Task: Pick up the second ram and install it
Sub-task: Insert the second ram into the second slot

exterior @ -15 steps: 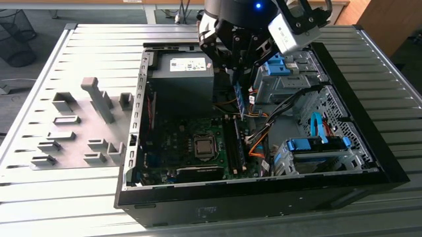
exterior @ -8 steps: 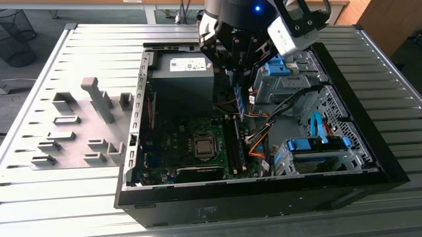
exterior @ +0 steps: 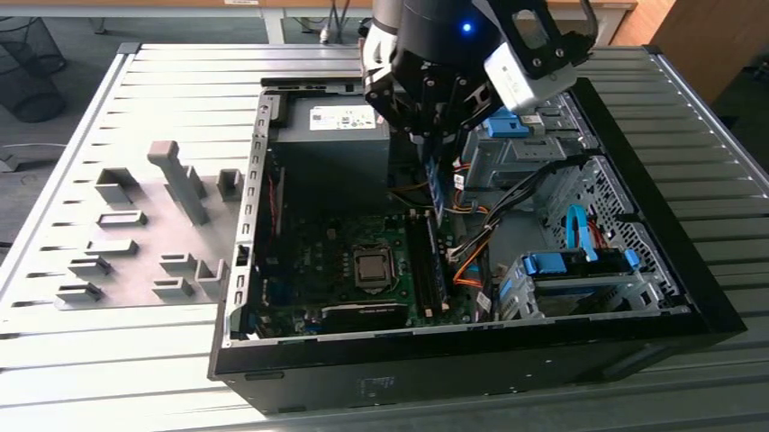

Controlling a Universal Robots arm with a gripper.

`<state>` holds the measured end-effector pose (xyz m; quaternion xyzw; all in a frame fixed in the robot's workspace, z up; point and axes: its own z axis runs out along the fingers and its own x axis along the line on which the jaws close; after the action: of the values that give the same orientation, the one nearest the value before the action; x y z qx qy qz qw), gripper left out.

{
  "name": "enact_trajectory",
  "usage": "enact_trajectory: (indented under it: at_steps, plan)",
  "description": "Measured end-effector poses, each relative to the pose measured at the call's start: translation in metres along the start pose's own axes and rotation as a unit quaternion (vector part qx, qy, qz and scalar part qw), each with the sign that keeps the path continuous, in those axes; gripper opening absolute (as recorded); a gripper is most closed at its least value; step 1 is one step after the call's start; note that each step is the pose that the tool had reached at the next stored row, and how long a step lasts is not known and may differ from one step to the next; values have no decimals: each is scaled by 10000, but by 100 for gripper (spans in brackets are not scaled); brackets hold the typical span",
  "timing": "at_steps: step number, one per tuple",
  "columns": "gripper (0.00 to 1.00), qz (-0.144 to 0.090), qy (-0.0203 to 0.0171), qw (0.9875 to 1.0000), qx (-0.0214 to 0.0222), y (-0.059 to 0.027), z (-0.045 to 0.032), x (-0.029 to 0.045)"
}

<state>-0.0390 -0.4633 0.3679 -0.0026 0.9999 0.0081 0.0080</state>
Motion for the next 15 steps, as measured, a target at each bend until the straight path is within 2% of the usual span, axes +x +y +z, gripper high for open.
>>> enact_trajectory:
  at_steps: [15]
  plan:
    - [14, 0, 0, 10000, 21, -4, 260, 4]
